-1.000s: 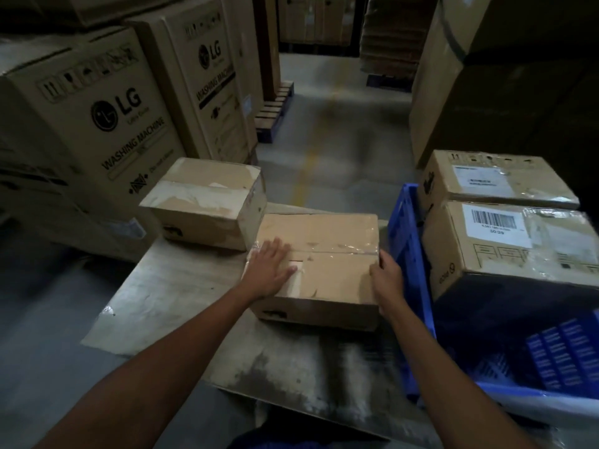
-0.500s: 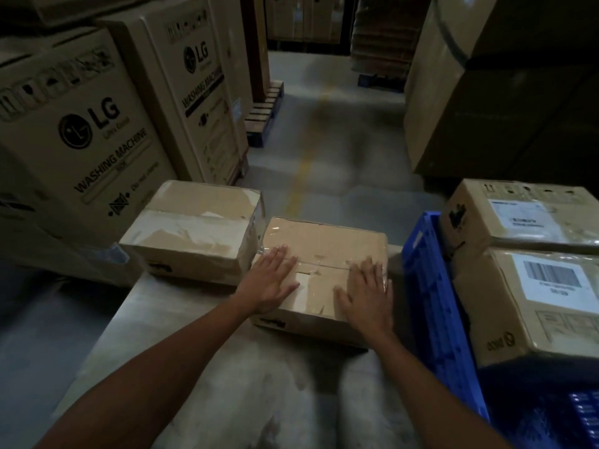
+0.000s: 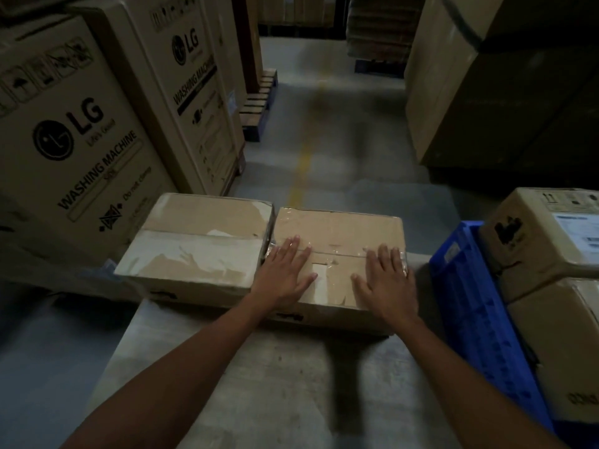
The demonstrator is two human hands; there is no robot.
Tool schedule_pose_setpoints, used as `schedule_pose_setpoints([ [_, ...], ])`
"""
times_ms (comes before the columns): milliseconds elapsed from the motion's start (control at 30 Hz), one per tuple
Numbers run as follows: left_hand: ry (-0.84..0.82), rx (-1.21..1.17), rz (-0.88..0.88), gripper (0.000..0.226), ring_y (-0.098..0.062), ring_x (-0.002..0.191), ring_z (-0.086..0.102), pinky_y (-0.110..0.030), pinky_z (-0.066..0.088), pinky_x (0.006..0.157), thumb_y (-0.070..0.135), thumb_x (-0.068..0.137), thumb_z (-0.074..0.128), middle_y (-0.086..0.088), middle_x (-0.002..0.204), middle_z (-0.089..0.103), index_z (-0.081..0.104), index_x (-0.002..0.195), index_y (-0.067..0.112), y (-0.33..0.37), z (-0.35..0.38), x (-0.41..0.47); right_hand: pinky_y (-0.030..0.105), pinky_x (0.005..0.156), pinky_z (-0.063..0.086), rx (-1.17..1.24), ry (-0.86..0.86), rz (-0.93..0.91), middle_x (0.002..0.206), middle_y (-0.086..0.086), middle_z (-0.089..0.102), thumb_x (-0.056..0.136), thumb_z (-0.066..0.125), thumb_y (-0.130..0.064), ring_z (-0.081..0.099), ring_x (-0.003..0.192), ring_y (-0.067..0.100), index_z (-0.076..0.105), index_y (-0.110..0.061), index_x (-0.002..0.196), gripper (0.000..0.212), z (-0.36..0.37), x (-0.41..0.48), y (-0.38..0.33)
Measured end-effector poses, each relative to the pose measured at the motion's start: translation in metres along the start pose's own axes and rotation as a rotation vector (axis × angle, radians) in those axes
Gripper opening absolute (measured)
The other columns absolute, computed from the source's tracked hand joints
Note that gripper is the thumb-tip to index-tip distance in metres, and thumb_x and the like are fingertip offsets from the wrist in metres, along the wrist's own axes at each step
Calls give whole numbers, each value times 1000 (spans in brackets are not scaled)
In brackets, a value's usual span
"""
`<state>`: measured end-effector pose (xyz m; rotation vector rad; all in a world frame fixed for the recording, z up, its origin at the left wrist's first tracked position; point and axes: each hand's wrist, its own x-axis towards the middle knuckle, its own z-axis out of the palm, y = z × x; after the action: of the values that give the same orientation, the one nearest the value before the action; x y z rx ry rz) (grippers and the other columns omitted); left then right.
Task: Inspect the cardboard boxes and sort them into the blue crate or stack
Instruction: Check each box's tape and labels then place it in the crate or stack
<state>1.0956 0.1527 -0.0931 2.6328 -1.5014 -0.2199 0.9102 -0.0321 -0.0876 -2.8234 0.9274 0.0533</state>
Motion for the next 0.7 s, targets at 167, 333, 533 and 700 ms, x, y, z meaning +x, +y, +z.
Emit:
schedule_pose_setpoints([
  [167, 7, -42, -8, 85, -19, 154, -10, -35, -11, 120, 71, 87, 1, -4, 168, -7, 7, 160, 28, -2, -1, 2, 57, 123, 10, -4, -16, -2, 170, 6, 0, 99, 23, -66, -3, 156, 30, 9, -26, 159, 74, 0, 8, -2],
  [333, -1, -44, -12, 72, -19, 154, -11, -34, -12, 119, 65, 98, 17, -4, 168, -8, 7, 160, 28, -5, -3, 4, 55, 123, 8, -3, -19, 19, 170, 5, -2, 100, 24, -65, -6, 156, 29, 9, -27, 160, 72, 0, 7, -5],
  [533, 17, -49, -17, 68, -19, 154, -11, -33, -14, 117, 61, 102, 23, -3, 168, -8, 8, 160, 29, -5, -1, 1, 55, 124, 8, 1, -20, 31, 170, 4, -1, 100, 24, -65, -6, 156, 28, 10, -27, 160, 73, 1, 7, -7],
  [700, 26, -46, -24, 75, -19, 154, -9, -36, -9, 121, 66, 96, 13, -4, 168, -5, 10, 160, 29, -8, 1, -2, 54, 123, 5, 21, -27, 13, 170, 4, -1, 101, 25, -64, -6, 156, 28, 10, -27, 160, 72, -1, 7, -10],
])
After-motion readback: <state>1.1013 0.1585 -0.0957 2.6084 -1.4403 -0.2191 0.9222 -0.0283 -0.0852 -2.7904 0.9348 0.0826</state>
